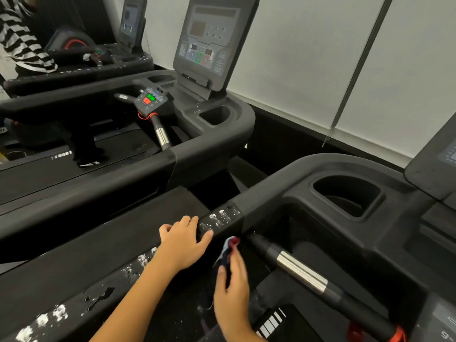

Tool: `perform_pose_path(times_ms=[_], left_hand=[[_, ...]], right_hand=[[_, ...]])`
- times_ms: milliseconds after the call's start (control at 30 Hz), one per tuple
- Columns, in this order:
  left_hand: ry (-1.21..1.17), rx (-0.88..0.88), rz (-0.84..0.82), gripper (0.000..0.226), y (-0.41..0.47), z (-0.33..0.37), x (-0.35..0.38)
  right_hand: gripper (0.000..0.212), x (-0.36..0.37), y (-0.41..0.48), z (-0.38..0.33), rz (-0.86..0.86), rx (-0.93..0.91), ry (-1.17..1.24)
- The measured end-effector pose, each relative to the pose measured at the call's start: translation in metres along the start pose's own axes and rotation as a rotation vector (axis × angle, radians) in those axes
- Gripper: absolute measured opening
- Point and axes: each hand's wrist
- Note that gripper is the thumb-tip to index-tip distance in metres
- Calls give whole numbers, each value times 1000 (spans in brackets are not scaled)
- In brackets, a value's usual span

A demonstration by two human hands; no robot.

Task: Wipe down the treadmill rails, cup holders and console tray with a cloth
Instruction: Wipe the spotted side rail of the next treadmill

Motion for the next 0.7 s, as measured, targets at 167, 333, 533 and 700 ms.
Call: perform_pose_path(times_ms=[167, 333, 533, 700], left_hand=[[53, 21, 10, 95, -3, -3, 5], [111, 51, 80, 104, -10, -18, 12], [109, 92, 288, 75, -15, -29, 28], [112, 133, 370, 71, -16, -28, 25]], right_hand=[[48, -28, 42, 1, 110, -68, -62], [47, -30, 39, 4, -81, -266, -312], [45, -75, 68, -7, -135, -355, -419], [41, -105, 126, -21, -58, -278, -689]])
Point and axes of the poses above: each hand's wrist, its own y-axis towards the middle knuckle, its own x-axis out of the palm, z = x × y, and after that the axes turned 9 degrees about -z, right-handed
